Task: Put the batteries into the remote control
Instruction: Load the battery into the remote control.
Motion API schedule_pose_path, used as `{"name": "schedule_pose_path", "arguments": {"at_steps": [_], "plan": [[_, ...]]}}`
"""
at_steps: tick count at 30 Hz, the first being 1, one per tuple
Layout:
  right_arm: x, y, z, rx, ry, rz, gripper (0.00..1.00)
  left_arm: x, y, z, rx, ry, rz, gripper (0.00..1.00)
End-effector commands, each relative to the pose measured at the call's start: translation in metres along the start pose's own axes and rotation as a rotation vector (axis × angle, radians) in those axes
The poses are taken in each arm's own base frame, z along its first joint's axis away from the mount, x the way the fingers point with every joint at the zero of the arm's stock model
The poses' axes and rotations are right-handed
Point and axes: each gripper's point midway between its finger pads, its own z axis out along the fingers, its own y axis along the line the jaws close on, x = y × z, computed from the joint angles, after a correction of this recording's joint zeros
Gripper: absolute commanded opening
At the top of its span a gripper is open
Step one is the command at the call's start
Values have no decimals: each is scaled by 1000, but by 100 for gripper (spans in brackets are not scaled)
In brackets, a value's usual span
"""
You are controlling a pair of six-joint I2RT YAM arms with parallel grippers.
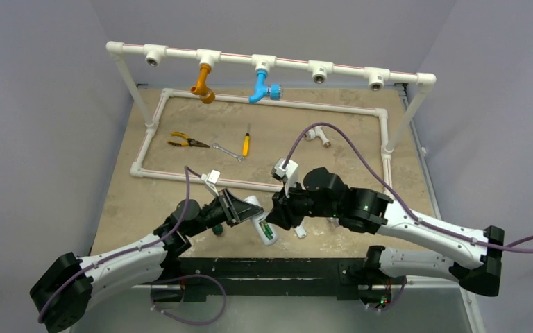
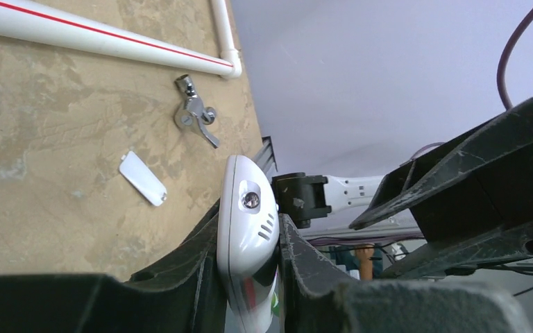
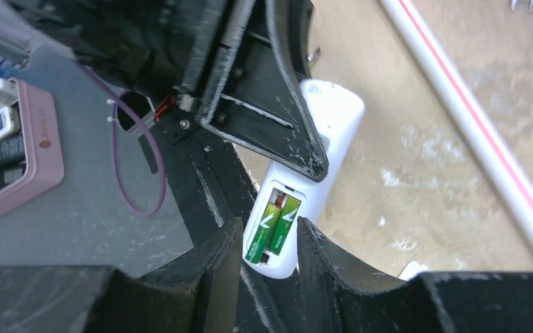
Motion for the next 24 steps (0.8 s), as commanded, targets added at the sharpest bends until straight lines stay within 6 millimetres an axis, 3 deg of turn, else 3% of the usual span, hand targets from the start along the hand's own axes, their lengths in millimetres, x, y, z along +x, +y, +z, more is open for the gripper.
{"name": "schedule_pose_path", "arguments": {"at_steps": [1,6,9,15,18,24], "plan": [[-22,12,-21,-90,-117,-264,34,-5,-46,-1,164,8,-44,0],[-24,49,-39,-328,-205,-426,37,-4,-58,-4,210,22,-84,0],[-20,60,-42,-406,-205,-517,36,-3,-60,-5,216,28,-95,0],[-10,64,-32,-481,-134,-627,34,-3,-60,-5,221,30,-91,0],[-4,71,-37,-605,-135,-664,34,-2,-57,-5,210,27,-88,0],[5,61,-33,-620,-129,-704,31,-3,-58,-6,211,23,-79,0]]}}
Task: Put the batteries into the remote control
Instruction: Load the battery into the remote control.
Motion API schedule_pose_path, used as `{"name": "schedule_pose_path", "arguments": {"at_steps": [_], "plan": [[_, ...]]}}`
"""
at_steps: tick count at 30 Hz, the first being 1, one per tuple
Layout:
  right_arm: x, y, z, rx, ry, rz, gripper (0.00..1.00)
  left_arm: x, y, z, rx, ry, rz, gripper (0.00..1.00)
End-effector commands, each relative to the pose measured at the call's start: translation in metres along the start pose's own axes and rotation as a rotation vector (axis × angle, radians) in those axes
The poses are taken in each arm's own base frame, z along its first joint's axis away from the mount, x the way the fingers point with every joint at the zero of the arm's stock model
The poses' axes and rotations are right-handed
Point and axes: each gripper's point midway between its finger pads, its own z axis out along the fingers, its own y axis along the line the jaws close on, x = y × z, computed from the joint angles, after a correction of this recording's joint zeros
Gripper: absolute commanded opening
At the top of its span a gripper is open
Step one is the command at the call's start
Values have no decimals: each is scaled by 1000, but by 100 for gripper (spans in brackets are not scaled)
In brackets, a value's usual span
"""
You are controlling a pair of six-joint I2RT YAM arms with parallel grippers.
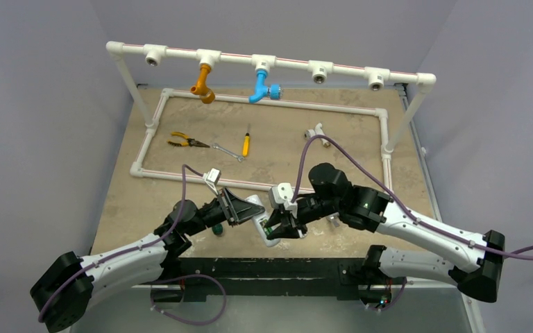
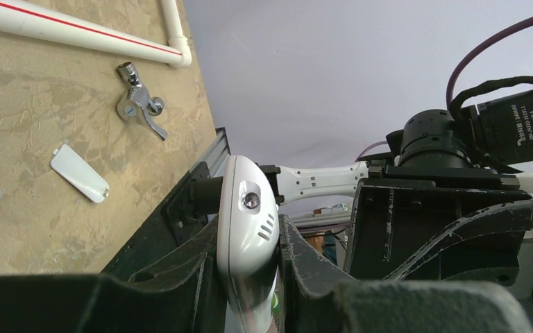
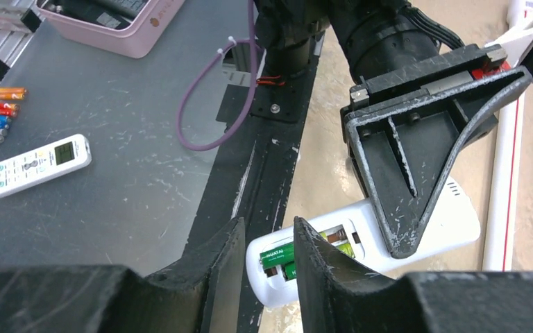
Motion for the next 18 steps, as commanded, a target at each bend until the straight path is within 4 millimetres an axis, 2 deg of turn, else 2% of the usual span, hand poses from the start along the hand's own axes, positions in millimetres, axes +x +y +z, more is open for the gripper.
{"name": "schedule_pose_path", "arguments": {"at_steps": [1,9,12,18], "plan": [[-7,10,-4,-84,-48,-106,30,-3,-25,0,89,-8,29,0],[10,14,-2,-133,-24,-129,33,-3,-25,0,89,-4,35,0],[16,10,1,-119,-11,-126,37,-2,-27,1,92,-1,39,0],[25,4,4,-103,7,-158,39,-2,-26,1,88,3,39,0]]}}
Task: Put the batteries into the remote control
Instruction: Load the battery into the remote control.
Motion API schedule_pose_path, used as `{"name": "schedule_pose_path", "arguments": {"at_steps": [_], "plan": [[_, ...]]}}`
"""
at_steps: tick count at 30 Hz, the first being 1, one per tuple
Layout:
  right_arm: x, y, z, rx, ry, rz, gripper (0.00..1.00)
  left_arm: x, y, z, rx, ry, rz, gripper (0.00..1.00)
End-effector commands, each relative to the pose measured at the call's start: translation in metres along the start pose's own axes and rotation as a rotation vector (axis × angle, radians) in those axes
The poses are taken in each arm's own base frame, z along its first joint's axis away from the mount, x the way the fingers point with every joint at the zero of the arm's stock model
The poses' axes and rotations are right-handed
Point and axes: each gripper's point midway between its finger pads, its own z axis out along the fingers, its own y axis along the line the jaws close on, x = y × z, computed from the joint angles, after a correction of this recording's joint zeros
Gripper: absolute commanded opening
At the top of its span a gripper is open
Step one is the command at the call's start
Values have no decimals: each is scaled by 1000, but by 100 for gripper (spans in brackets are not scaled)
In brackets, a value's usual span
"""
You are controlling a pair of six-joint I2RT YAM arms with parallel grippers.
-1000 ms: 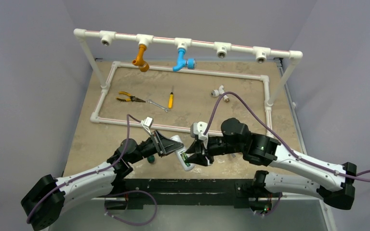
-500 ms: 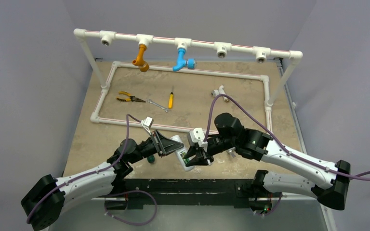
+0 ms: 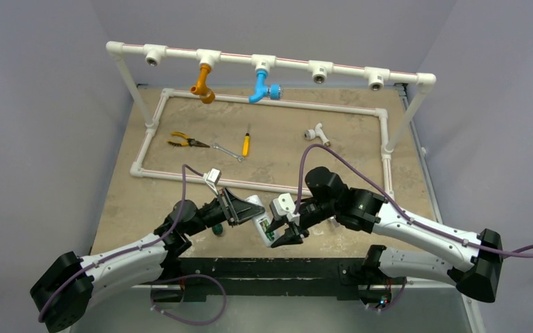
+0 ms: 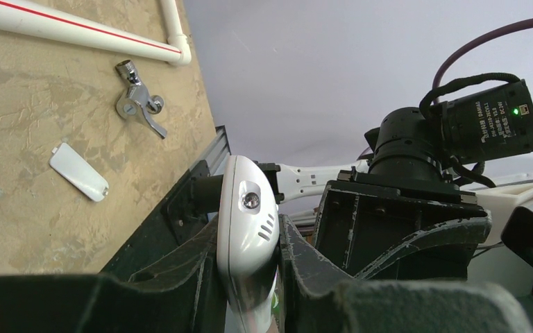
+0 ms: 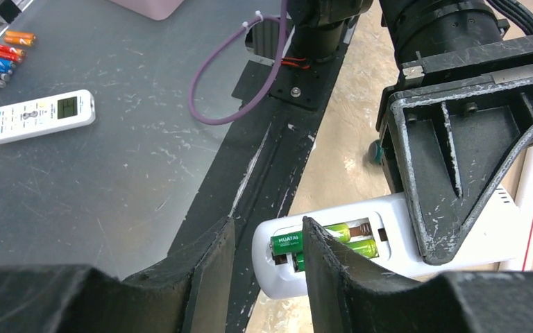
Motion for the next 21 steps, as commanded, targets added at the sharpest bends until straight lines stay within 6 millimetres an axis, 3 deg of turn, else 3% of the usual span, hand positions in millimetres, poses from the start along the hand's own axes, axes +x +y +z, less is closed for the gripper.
{"name": "schedule_pose_path", "arguments": {"at_steps": [1,21], "plan": [[3,-6,1,12,0,-56,39,-3,-26,1,88,-5,37,0],[21,-24,2,101,36,-98,35,-5,-25,1,81,-17,43,0]]}}
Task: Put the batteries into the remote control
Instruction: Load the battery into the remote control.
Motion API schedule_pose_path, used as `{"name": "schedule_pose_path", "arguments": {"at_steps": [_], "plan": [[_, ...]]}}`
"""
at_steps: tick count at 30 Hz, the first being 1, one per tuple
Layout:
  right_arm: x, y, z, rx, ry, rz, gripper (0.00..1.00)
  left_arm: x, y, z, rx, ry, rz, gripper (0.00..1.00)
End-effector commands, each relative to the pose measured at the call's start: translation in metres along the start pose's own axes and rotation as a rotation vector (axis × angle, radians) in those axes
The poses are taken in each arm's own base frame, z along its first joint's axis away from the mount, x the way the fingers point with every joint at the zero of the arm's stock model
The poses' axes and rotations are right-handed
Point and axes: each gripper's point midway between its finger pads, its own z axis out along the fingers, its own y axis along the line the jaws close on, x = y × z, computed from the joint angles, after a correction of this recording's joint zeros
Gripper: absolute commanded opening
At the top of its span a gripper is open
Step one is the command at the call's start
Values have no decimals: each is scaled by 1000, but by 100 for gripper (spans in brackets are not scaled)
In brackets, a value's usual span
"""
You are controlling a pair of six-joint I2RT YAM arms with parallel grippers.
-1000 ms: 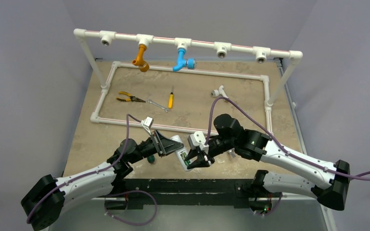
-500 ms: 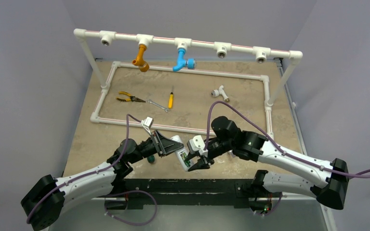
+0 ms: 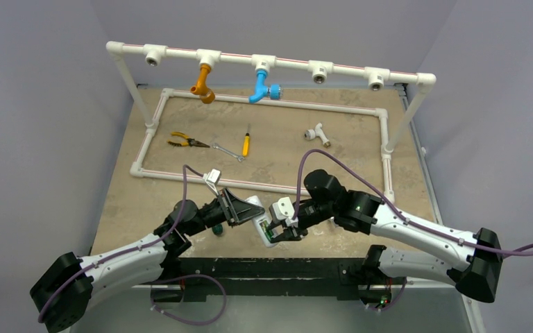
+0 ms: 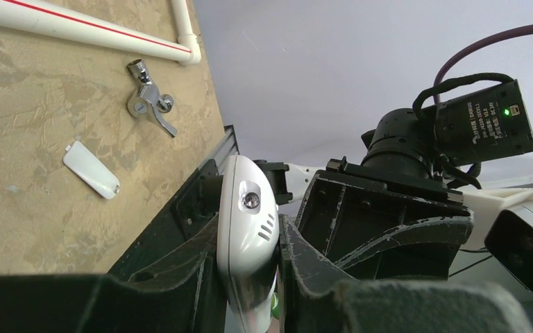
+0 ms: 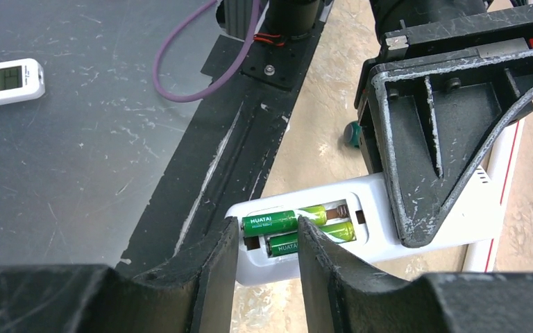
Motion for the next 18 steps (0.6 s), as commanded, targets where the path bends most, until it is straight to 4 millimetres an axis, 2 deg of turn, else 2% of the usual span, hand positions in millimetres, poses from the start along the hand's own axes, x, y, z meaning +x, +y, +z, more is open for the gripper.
{"name": "schedule_pose_path", "arguments": {"at_steps": [1,18], "plan": [[0,-10,0,52,-9,-19,35,-6,-28,1,93,-19,30,0],[-3,-18,1,90,-27,-12,34,-6,-27,1,90,-19,29,0]]}}
